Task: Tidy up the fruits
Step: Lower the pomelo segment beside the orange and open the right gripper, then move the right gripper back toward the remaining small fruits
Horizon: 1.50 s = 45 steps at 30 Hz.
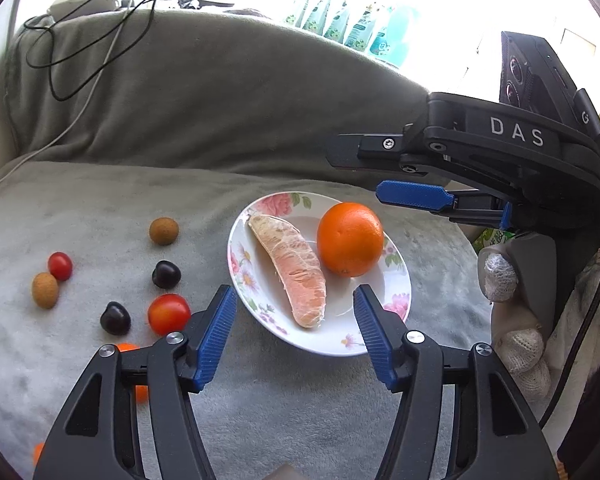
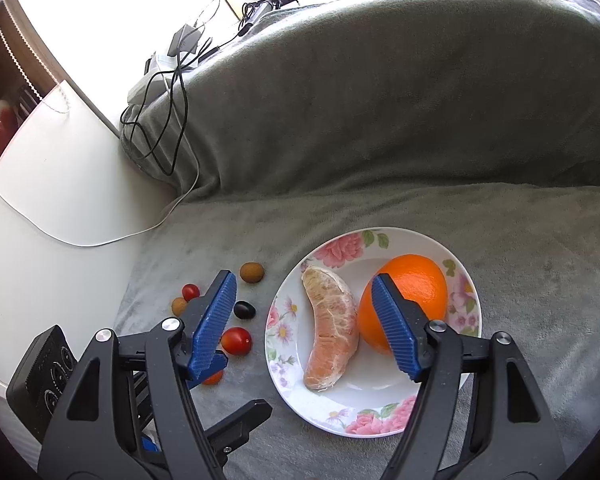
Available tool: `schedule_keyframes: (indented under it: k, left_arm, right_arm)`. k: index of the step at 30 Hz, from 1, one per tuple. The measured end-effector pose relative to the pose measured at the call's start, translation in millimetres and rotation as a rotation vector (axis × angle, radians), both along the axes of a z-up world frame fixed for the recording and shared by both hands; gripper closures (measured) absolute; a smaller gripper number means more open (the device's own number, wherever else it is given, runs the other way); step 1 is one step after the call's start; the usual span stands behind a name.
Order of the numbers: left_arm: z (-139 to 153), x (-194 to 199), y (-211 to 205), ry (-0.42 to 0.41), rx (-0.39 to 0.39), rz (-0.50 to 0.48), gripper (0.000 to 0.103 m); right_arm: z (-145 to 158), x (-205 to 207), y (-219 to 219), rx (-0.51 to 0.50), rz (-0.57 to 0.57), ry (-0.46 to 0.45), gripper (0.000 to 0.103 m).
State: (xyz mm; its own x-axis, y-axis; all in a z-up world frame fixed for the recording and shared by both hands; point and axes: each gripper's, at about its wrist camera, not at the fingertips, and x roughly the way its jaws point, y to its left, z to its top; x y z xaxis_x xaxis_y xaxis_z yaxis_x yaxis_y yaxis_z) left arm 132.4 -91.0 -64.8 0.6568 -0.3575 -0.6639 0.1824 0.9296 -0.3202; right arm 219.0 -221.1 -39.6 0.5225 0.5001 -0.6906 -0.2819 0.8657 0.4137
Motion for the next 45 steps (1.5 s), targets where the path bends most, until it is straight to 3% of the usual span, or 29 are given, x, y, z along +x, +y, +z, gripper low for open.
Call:
schedule_keyframes:
  k: [6,13,17,20,25,39,45]
  left_arm:
    - [1,-12,18,-0.008,0.015,0.025,0.042]
    - [2,-31,57,-0.02,0.047,0.087,0.042]
    - [3,-39,82,-0.03,0.06,0.136,0.042]
    - [0,-40,102,-0.023,0.059,0.178,0.042]
    - [-6,-40,132,-0.011,0.059,0.243,0.042]
    - [-22,-32,167,0.028,0.042,0.279,0.042]
    - [-25,-26,174,0.034,0.027,0.273,0.043]
  right_arm:
    - [7,-26,8,-0.077,0.014,-0.08,0.03]
    - [13,-54,14,-0.06,0.024,-0.15,0.03]
    - [13,-70,28,-0.109,0.054,-0.195,0.03]
    - [11,-82,40,-0.136,0.095,-0.227,0.016]
    - [7,-100,59,-0.178,0.134,-0.275,0.014]
    - [-24,-107,91,-0.147,0.218,-0.191,0.014]
    - [-38,-101,103,-0.137,0.24,-0.134,0.031]
